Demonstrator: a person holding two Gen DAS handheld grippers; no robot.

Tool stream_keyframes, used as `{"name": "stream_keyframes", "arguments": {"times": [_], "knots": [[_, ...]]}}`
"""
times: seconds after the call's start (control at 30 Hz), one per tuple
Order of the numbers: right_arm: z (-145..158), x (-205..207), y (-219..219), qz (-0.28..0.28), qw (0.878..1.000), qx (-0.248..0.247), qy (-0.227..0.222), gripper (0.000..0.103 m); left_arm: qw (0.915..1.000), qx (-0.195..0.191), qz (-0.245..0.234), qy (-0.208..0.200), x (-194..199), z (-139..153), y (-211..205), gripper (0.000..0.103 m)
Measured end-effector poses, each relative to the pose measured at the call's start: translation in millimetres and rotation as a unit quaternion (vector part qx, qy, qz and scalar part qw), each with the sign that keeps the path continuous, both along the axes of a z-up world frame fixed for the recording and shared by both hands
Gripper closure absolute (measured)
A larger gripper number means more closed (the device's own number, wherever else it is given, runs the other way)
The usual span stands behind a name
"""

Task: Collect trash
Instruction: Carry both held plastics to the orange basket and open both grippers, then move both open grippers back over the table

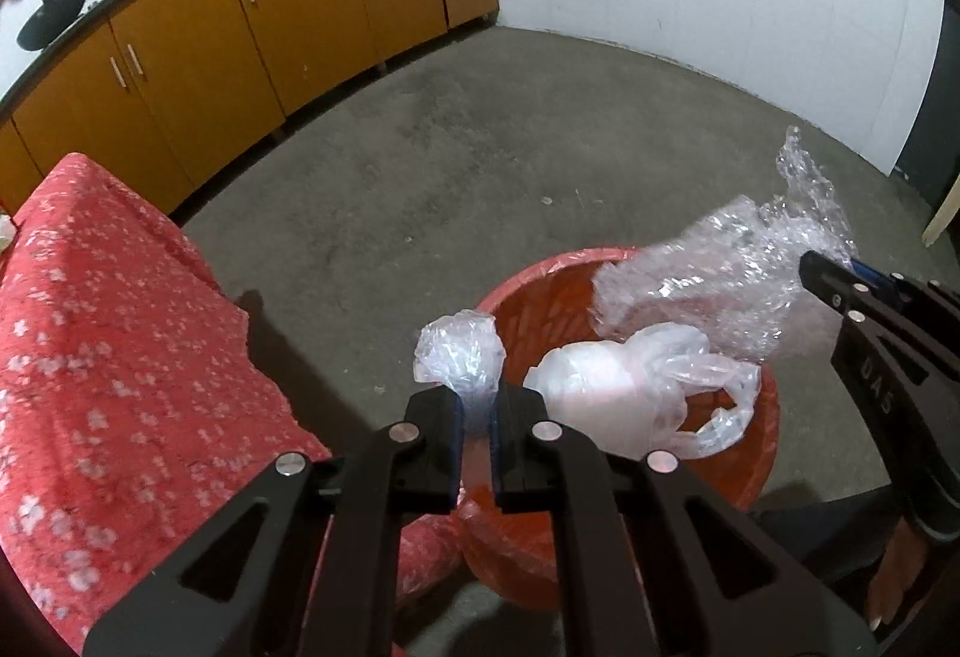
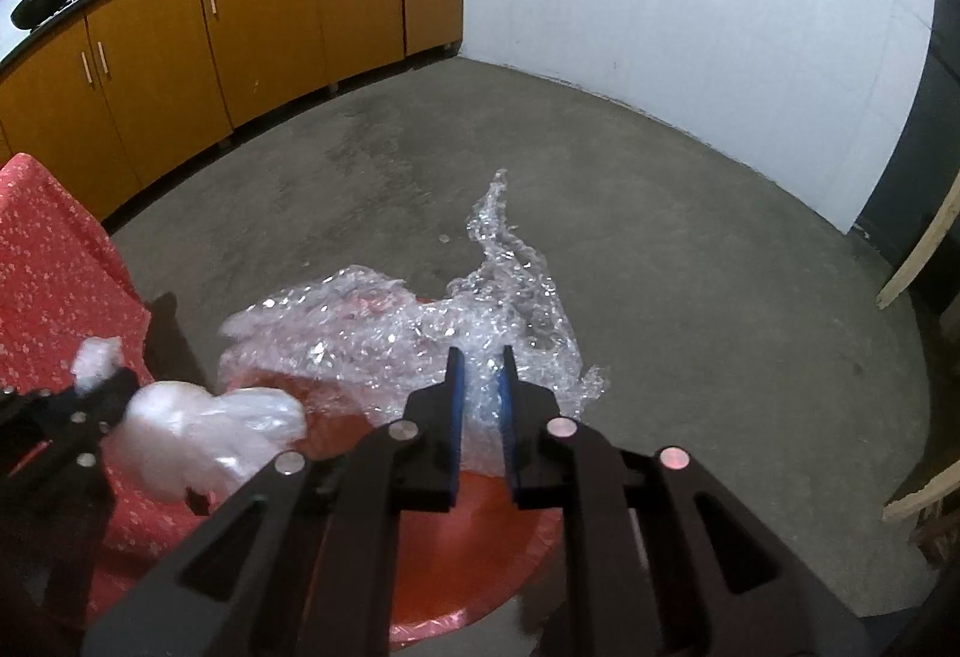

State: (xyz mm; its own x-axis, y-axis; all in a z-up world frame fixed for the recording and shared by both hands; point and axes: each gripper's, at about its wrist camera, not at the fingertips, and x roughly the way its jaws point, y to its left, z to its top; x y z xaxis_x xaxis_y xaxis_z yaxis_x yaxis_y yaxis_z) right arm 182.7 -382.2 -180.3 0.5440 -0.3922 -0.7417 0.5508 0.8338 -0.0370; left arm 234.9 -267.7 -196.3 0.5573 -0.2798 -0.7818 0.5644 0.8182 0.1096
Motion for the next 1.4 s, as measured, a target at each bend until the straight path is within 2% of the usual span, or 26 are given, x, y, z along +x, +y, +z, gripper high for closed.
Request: {"name": "stream_keyframes", "arguments": {"times": [0.13, 0.23, 0.47, 0.63, 0.8, 1.0, 1.13, 1.3, 1.4], "knots": [[-4.6, 1.8, -4.3, 0.004, 1.0, 0.007, 0.002, 0.087, 1.0, 0.001, -0.002, 0.005, 14.4, -2.4, -0.8, 0.089], [-5.3, 4.2, -4.0, 0.007, 1.0, 0.008, 0.004, 0.082, 1.0, -0.001, -0.002, 0.008, 16.4, -4.6, -1.7, 0.08], [6.1, 1.2, 0.1, 0.003, 1.0, -0.003, -0.014, 0.081, 0.9997, -0.022, 0.004, 0.014, 20.1, 0.7, 4.8, 0.078], [24.8, -0.9, 1.9, -0.004, 0.999, -0.014, -0.038, 0.081, 0.9989, -0.041, -0.008, 0.023, 18.7, 6.0, 5.0, 0.075], [44.2, -1.9, 6.5, 0.009, 0.998, -0.021, -0.057, 0.08, 0.9978, -0.064, -0.001, 0.016, 18.2, 29.8, 15.2, 0.075], [77.9, 9.4, 32.5, 0.059, 0.994, -0.039, -0.087, 0.076, 0.9924, -0.113, 0.044, -0.019, 24.4, 89.6, 67.0, 0.075], [103.6, 25.8, 69.8, 0.111, 0.987, -0.035, -0.113, 0.074, 0.9874, -0.126, 0.075, -0.058, 17.8, 124.6, 111.3, 0.065], [136.7, 48.9, 141.4, 0.205, 0.968, 0.008, -0.147, 0.069, 0.9788, -0.117, 0.132, -0.104, 5.6, 154.1, 185.6, 0.063], [150.2, 60.1, 186.7, 0.255, 0.953, 0.035, -0.16, 0.062, 0.9699, -0.097, 0.173, -0.142, -4.2, 165.7, 235.5, 0.053]]}}
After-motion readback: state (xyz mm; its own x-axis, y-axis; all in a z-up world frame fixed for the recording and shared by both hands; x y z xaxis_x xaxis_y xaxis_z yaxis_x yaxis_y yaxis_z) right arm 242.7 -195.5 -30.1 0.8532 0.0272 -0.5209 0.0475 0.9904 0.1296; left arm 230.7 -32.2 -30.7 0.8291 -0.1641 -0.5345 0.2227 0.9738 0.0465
